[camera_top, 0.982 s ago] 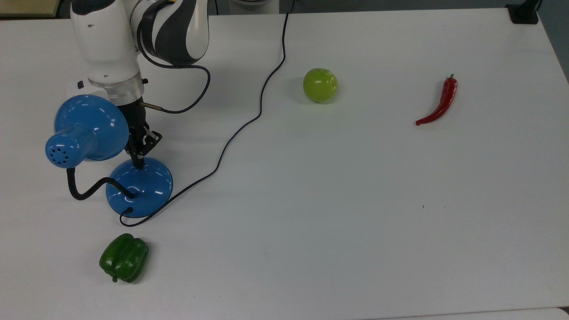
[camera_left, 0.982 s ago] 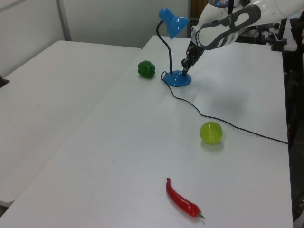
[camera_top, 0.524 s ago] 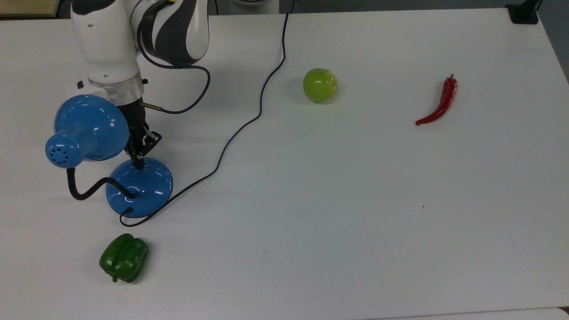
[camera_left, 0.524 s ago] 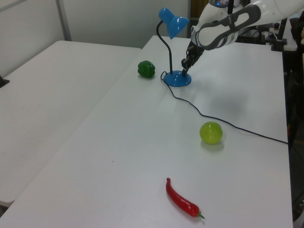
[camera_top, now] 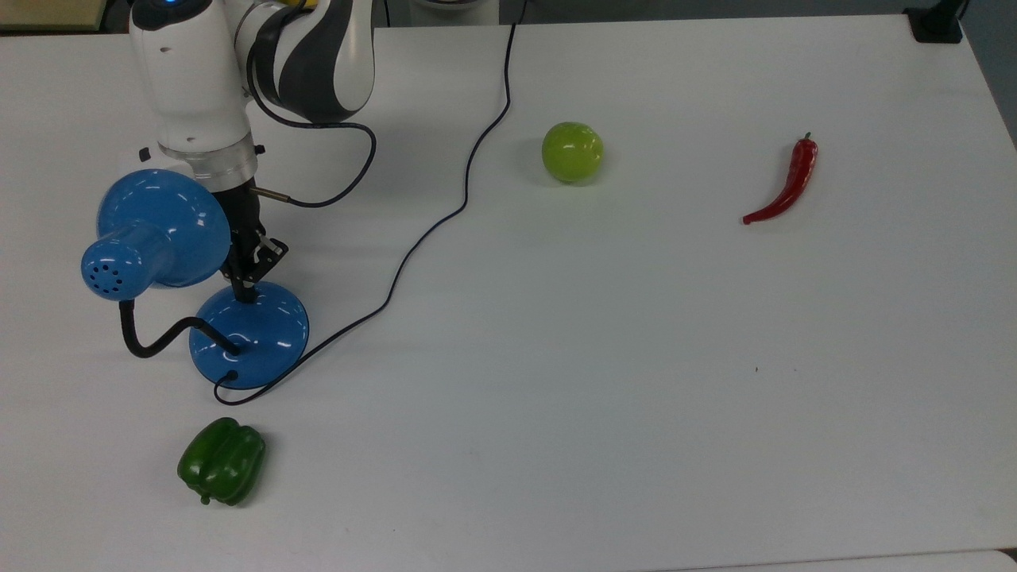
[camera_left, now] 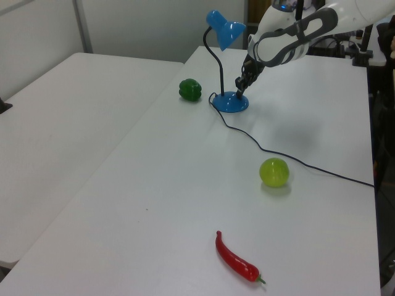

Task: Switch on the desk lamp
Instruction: 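Press down on the lamp base switch with the gripper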

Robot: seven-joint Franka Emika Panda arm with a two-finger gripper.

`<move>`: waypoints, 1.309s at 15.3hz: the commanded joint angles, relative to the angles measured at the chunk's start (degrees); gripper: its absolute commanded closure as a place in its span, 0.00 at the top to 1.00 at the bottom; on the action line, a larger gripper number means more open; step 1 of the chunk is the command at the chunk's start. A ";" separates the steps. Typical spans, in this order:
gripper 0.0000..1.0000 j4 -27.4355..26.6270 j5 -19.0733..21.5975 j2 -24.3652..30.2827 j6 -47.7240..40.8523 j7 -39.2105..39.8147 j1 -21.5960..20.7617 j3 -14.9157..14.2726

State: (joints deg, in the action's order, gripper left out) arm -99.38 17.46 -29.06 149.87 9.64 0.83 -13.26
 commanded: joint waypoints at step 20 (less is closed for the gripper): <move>0.00 -2.83 0.47 2.24 2.71 0.46 0.75 0.87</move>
State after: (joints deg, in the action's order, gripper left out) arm -99.46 17.46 -29.64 151.83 9.64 0.87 -13.13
